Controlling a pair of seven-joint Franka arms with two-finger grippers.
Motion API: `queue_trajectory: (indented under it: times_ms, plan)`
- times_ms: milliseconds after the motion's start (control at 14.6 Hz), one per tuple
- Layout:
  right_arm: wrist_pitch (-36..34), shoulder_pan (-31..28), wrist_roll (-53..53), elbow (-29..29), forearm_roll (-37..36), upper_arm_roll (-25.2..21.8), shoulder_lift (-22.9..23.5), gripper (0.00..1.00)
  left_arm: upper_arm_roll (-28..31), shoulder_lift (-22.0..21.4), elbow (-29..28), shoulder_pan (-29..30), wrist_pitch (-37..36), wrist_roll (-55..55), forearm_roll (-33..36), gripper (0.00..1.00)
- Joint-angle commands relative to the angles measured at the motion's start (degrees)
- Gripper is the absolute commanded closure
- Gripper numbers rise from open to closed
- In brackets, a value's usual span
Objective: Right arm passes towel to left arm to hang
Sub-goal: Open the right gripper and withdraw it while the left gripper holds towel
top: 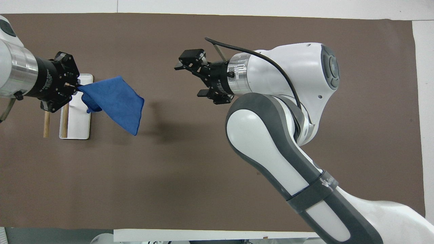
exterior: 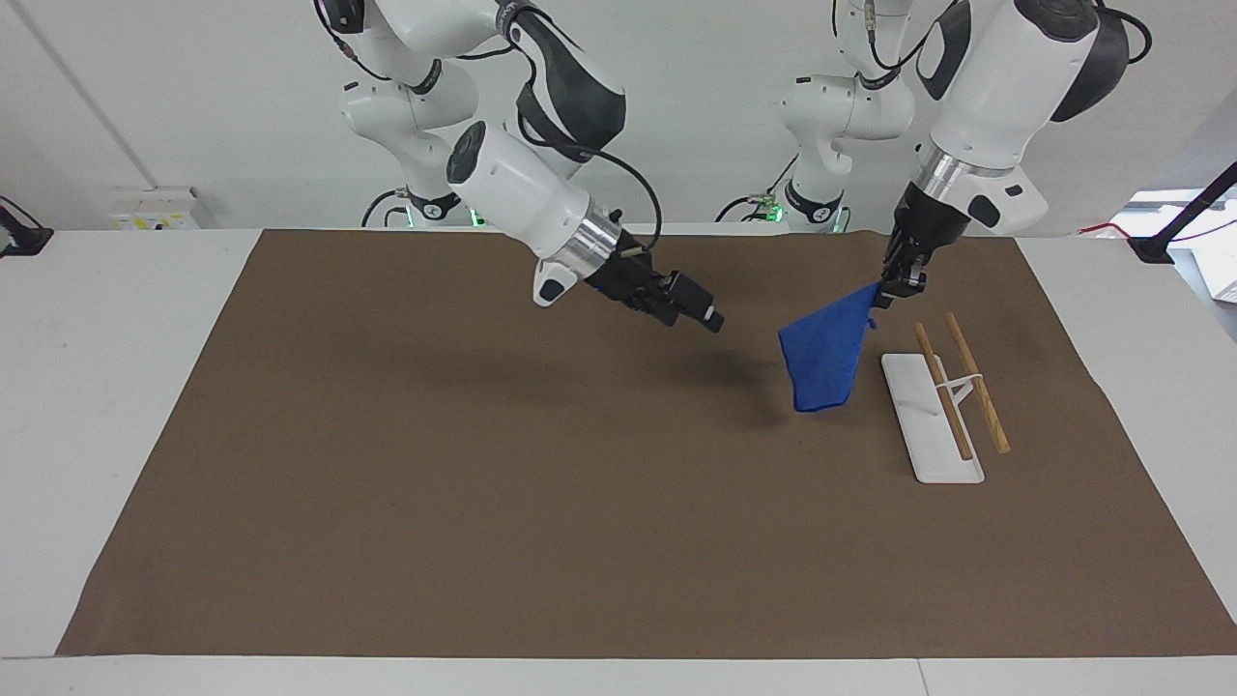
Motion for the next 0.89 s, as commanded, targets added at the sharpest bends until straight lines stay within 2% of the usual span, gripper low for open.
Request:
queue_trajectory:
  times_ms: [0,137,411,617,823]
  plan:
    - [-4.48,-5.97,-6.6,-1.92,-14.26,0.59,-1.46,0.0,-0.23,0.58,1.11,4.02,-2.13,5.84,0.82,1.0]
    - [-10.89,-10.36,-14.84,-0.17,-24.55,0.59,-1.37,0.0,-0.23,0.66,0.85,7.97,-0.47,10.66,0.91,1.0]
    - [-29.59,-16.26,-24.28,9.84,-38.54,0.59,-1.37,0.0,-0.23,0.84,-0.81,18.43,7.26,25.86,0.91,1.0]
    - [-43.23,-20.39,-28.05,16.62,-40.15,0.59,-2.42,0.0,-0.23,0.14,-4.68,24.41,12.09,37.11,0.91,1.0]
    - [-47.9,-24.0,-33.15,16.72,-40.33,-0.02,-6.02,0.0,-0.23,1.19,-7.76,27.94,20.78,43.28,0.91,1.0]
